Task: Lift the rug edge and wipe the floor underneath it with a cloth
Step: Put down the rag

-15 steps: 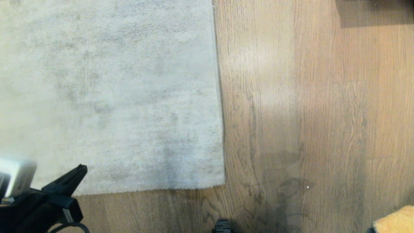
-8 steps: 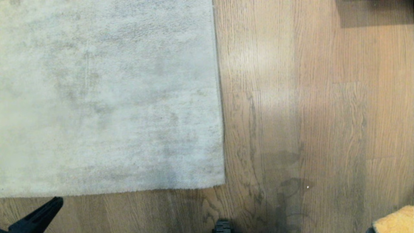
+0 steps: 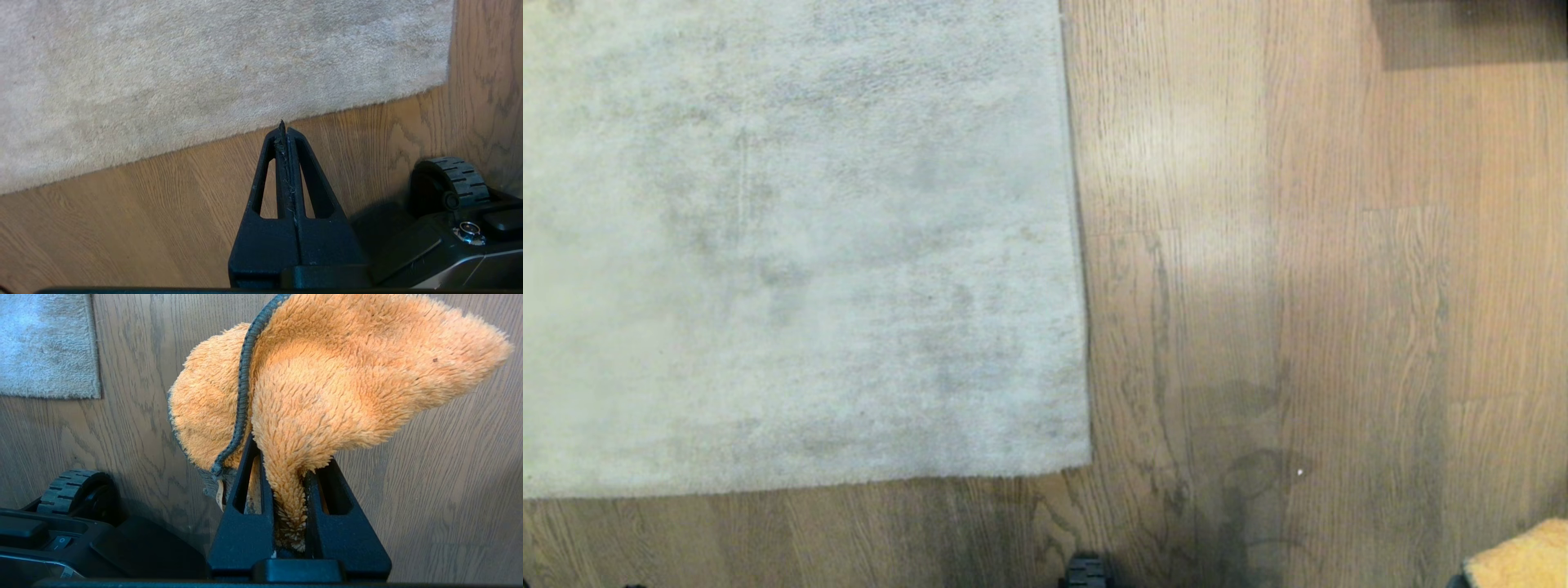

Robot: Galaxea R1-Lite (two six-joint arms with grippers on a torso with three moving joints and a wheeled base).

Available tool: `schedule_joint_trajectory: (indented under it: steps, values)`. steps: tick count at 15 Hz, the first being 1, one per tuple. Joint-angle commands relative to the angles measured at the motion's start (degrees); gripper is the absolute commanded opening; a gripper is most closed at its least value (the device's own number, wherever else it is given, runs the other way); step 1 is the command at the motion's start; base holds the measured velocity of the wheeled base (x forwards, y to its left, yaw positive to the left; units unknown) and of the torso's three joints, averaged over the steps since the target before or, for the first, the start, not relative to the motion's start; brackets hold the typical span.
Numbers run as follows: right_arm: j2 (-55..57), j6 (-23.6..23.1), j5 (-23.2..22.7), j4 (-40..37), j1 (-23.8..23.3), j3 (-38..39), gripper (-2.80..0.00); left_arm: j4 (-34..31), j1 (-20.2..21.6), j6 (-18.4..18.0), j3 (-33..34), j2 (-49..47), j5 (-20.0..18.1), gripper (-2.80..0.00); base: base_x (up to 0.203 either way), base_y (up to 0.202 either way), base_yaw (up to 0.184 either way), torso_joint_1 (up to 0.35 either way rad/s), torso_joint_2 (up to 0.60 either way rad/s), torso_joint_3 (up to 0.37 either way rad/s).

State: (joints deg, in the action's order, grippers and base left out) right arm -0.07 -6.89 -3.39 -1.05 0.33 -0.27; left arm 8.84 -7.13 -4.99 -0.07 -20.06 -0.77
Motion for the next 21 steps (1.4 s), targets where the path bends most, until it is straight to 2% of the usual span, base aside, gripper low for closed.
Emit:
schedule_joint_trajectory:
  steps: [1,5,7,12,21]
  values:
    - [0.1,-0.1,0.0,0.0,0.0,0.0,-2.8,-1.5,0.8,-0.1,0.0,3.7,-0.1,-2.8,0.0,0.0,0.0,0.0,0.0,0.0]
    - [0.1,-0.1,0.0,0.0,0.0,0.0,-2.8,-3.1,1.3,-0.3,0.0,3.7,-0.1,-2.8,0.0,0.0,0.0,0.0,0.0,0.0]
    - [0.1,-0.1,0.0,0.0,0.0,0.0,-2.8,-4.0,3.8,-0.3,0.0,3.9,-0.3,-2.8,0.0,0.0,0.0,0.0,0.0,0.0]
    - [0.1,-0.1,0.0,0.0,0.0,0.0,-2.8,-8.9,5.9,-0.4,0.0,7.9,-0.2,-2.8,0.0,0.0,0.0,0.0,0.0,0.0]
    - [0.1,-0.1,0.0,0.0,0.0,0.0,-2.8,-8.9,7.3,0.2,0.0,14.2,0.1,-2.8,0.0,0.0,0.0,0.0,0.0,0.0]
